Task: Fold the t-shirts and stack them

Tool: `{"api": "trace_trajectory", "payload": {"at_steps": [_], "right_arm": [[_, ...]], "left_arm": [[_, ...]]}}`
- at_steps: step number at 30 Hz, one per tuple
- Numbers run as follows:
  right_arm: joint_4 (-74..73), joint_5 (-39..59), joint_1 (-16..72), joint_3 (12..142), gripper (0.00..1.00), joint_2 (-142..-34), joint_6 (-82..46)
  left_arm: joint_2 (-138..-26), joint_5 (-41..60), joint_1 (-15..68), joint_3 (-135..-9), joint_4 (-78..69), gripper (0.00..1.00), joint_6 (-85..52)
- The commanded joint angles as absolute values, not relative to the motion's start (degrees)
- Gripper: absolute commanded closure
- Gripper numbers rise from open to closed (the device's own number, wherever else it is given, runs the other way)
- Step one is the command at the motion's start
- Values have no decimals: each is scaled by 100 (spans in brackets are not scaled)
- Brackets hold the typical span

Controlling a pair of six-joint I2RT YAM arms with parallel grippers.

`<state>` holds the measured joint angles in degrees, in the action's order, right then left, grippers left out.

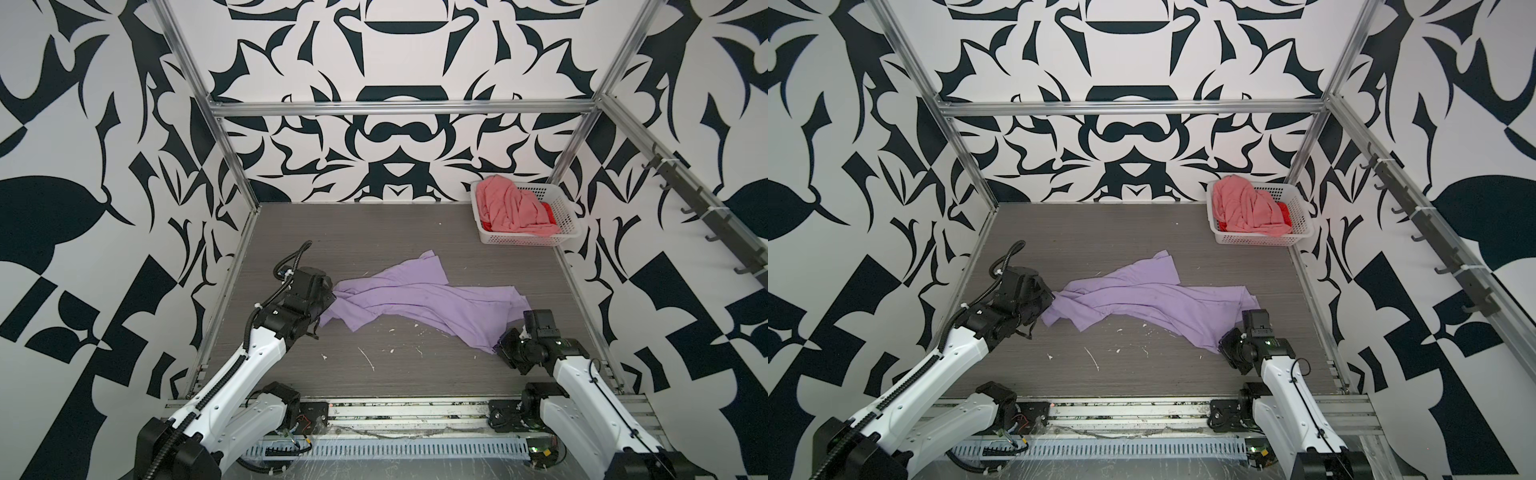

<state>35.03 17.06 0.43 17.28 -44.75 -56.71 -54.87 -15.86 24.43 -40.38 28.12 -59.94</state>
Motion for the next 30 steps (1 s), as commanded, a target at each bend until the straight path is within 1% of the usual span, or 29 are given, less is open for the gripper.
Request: {"api": "trace_trajectory", "payload": {"at_steps": [1, 2, 3, 7, 12, 15, 18, 22, 25, 27, 28, 30], "right_arm": [[3612, 1679, 131, 1637, 64, -4283, -6395], [3671, 1600, 162, 1612, 62, -4202, -6561], [3752, 1552, 187, 1579, 55, -4133, -6688], [4008, 1359, 478, 1613, 47, -4003, -7086], [4075, 1027, 1213, 1841, 46, -4443, -7610], [3972, 478, 1634, 1925, 48, -4641, -7964], [3843, 157, 1661, 1820, 52, -4765, -8182], [3529, -91, 1661, 1506, 58, -4641, -8472], [3514, -377, 1659, 1426, 59, -4502, -8602], [3329, -400, 1661, 1377, 60, -4559, -8645], [3211, -360, 1661, 1355, 62, -4637, -8652], [2936, -282, 1655, 1308, 75, -4903, -8710]], "left_arm": [[-5592, -1489, 2368, -4267, 2705, 100, -5912], [-5652, -1433, 2348, -4318, 2696, 100, -5874], [-5718, -1363, 2330, -4384, 2698, 100, -5805], [-5930, -1211, 2256, -4645, 2770, 100, -5505], [-5956, -1051, 2101, -4738, 2697, 100, -5349], [-5891, -892, 1953, -4672, 2587, 100, -5352], [-5799, -788, 1809, -4612, 2578, 100, -5339], [-5692, -593, 1576, -4544, 2598, 100, -5287], [-5636, -487, 1435, -4513, 2631, 100, -5263], [-5616, -419, 1381, -4482, 2607, 100, -5257], [-5624, -390, 1356, -4474, 2602, 100, -5262], [-5649, -344, 1341, -4482, 2599, 100, -5258]]}}
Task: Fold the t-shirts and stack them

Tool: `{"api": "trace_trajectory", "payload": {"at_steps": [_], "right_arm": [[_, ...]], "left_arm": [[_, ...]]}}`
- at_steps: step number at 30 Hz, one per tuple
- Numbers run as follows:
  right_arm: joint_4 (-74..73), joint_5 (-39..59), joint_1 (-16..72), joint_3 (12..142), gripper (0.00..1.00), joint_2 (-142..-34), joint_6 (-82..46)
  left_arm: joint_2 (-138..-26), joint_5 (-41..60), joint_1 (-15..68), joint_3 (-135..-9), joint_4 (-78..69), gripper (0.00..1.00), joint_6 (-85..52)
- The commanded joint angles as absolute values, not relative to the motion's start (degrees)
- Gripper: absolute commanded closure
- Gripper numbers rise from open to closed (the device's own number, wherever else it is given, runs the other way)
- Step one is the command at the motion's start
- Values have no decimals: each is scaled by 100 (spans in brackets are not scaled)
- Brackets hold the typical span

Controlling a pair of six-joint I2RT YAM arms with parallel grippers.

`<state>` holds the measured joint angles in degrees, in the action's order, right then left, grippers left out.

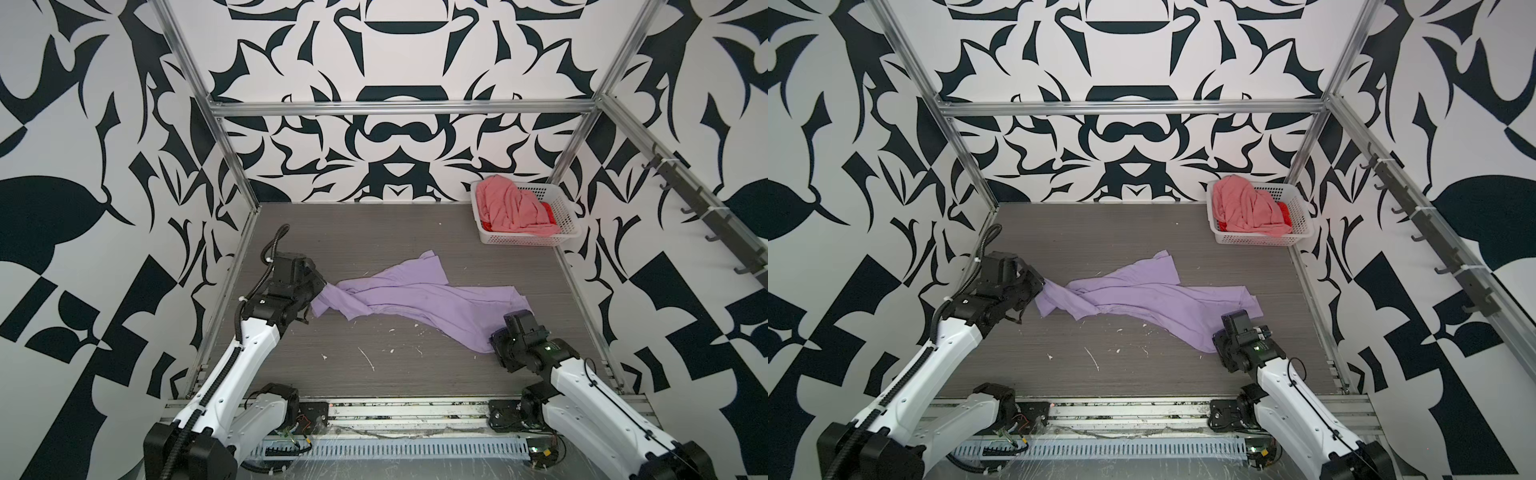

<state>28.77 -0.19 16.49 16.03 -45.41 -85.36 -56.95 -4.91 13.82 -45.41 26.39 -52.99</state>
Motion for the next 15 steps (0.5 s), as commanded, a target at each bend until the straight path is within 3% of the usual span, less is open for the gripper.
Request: {"api": "trace_trajectory", "payload": {"at_steps": [1, 4, 10, 15], "right_arm": [[2895, -294, 1654, 1317, 81, -5026, -8719], [2909, -386, 1660, 1494, 100, -5318, -8621], [3352, -598, 1670, 2253, 100, -5140, -8039], [4046, -1427, 1662, 3900, 100, -4751, -7008]], "left_arm": [[-5658, -343, 1336, -4487, 2597, 100, -5264], [-5676, -334, 1335, -4491, 2573, 100, -5270], [-5682, -395, 1297, -4622, 2501, 100, -5241], [-5684, -311, 1031, -5235, 2524, 100, -4823]]}}
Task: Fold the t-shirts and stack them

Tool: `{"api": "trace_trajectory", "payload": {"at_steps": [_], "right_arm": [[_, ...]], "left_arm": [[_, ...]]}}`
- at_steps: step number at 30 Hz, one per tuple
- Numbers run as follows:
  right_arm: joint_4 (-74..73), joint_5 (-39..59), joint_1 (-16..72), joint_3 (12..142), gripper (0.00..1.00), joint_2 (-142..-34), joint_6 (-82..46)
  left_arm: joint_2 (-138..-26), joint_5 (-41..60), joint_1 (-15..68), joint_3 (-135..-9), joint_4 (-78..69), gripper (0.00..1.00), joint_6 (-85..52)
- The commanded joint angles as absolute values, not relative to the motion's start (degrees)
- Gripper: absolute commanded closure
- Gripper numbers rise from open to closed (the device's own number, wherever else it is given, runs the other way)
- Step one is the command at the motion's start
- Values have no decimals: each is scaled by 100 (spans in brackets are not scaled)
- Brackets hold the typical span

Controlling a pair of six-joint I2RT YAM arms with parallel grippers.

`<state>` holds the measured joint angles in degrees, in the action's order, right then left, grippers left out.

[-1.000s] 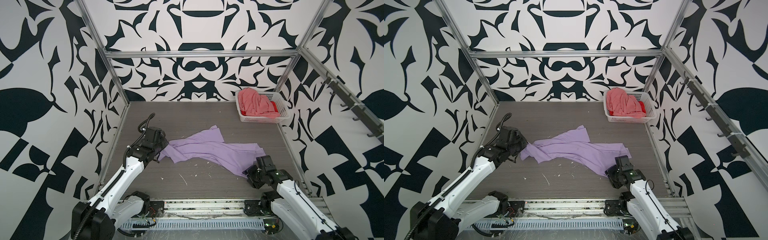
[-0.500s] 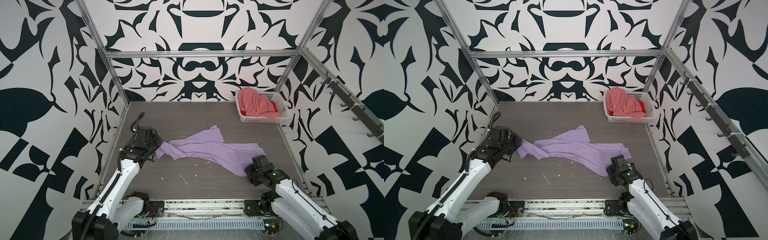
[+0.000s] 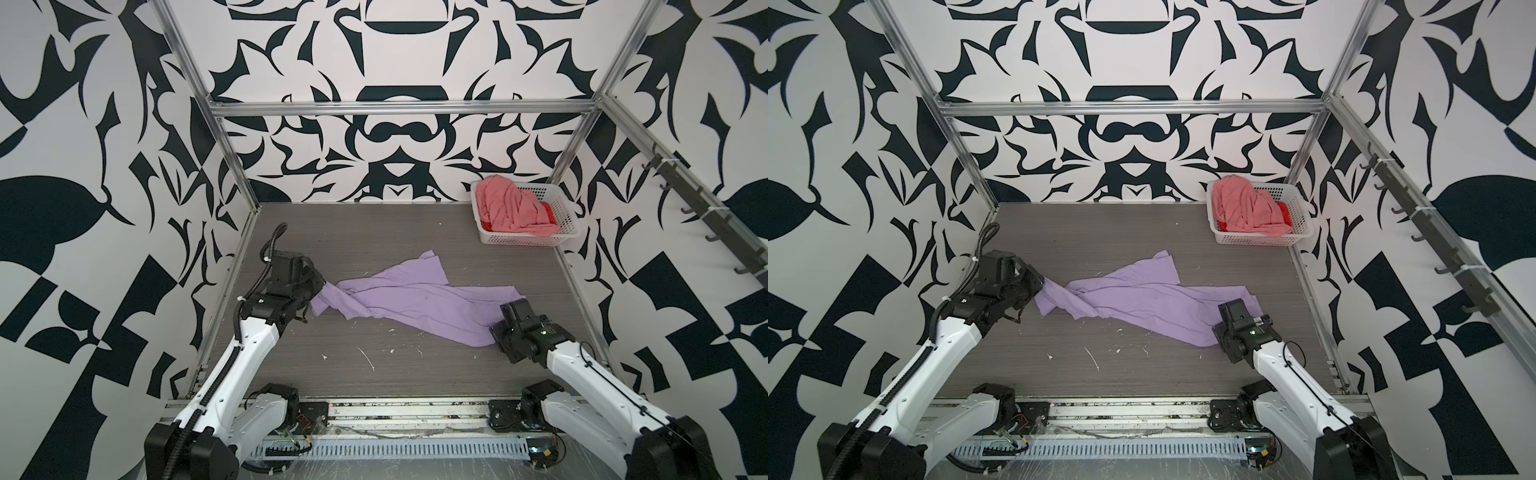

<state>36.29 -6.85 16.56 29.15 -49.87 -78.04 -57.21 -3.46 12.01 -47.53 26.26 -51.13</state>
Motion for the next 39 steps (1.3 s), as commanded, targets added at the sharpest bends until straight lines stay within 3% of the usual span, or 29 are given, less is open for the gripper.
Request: {"api": "trace_trajectory", "payload": {"at_steps": [1, 10, 20, 28, 39], "right_arm": [[4115, -1577, 1668, 4275, 100, -4751, -6759], [3902, -2280, 1661, 7699, 100, -5636, -4379], [3174, -2278, 1660, 10925, 100, -6366, -2187], [2163, -1801, 1656, 12155, 100, -6329, -1322], [1764, -953, 1661, 12908, 100, -6710, -1234]], "left_arm": [[-5686, -230, 941, -5367, 2509, 100, -4726], [-5911, 338, 580, -7417, 2348, 100, -3631], [-5919, 105, 571, -9780, 2307, 100, -2386], [-5732, -18, 571, -11119, 1378, 100, -1627], [-6064, 475, 571, -12776, 644, 100, -1041]]}}
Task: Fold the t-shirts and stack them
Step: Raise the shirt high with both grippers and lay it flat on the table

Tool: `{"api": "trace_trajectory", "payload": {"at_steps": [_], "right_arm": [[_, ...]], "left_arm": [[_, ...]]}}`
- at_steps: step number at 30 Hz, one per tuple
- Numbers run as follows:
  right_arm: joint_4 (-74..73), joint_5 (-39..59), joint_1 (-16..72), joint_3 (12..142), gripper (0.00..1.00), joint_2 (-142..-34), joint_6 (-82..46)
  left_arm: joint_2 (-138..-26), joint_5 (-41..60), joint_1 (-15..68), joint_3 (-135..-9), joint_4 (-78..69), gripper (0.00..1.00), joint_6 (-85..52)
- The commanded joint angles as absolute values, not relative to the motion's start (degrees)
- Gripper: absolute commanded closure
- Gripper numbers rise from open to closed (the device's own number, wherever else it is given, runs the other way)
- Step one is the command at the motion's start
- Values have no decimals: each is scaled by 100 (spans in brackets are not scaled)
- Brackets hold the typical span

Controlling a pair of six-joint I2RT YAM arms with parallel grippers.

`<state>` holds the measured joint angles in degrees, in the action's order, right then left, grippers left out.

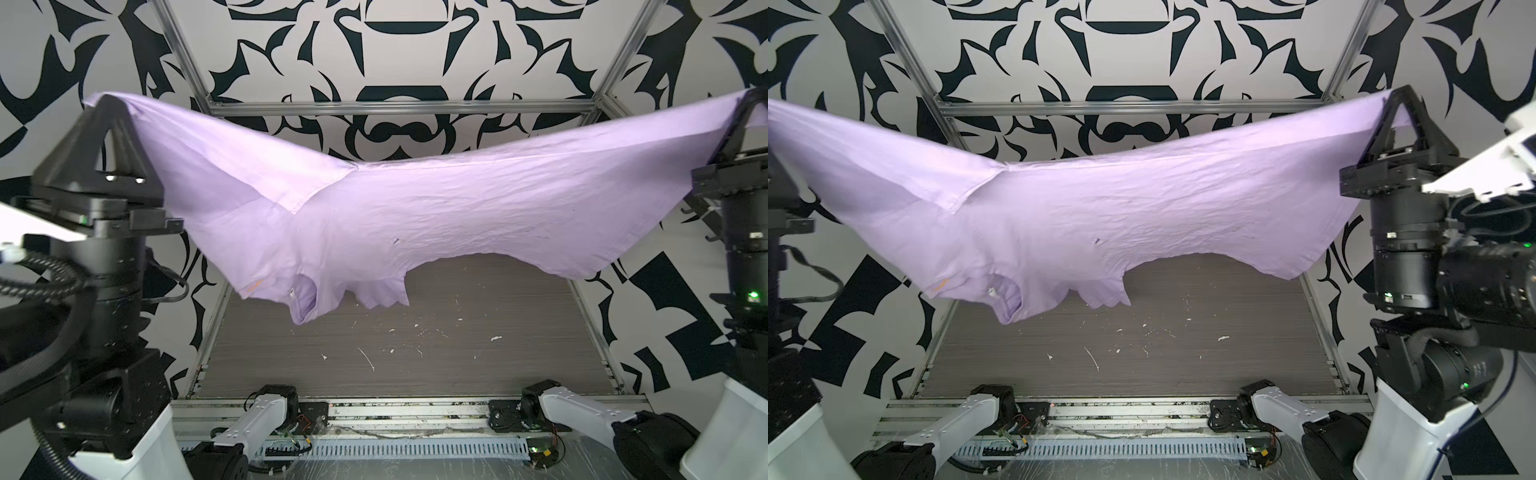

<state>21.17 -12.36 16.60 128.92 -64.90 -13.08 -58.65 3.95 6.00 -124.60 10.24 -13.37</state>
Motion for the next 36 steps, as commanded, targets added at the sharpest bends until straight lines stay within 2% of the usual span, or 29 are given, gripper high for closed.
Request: {"api": "trace_trajectory", "payload": {"at_steps": [1, 7, 14, 20, 25, 29, 36], "right_arm": [[1754, -933, 1661, 12816, 100, -6712, -1289], [1995, -1044, 1661, 12193, 100, -6896, -1715], [1930, -1310, 1659, 9972, 100, -7054, -3070], [1610, -1593, 1649, 8567, 100, -7622, -3612], [1368, -1509, 1601, 8379, 100, -8755, -3655], [854, -1289, 1547, 8263, 100, -9776, -4014], [918, -1235, 1466, 9186, 100, -11106, -4009]], "left_arm": [[-6150, 485, 571, -12866, 674, 100, -1043], [-6500, 211, 571, -12321, 1042, 100, -1107], [-6770, -342, 571, -10161, 967, 100, -1242], [-7992, -331, 517, -8928, 576, 100, -1285], [-9458, 198, 254, -8998, 388, 100, -1612], [-10704, 400, 168, -9546, 574, 100, -1808], [-12185, 483, 1, -10921, 906, 100, -1949]]}}
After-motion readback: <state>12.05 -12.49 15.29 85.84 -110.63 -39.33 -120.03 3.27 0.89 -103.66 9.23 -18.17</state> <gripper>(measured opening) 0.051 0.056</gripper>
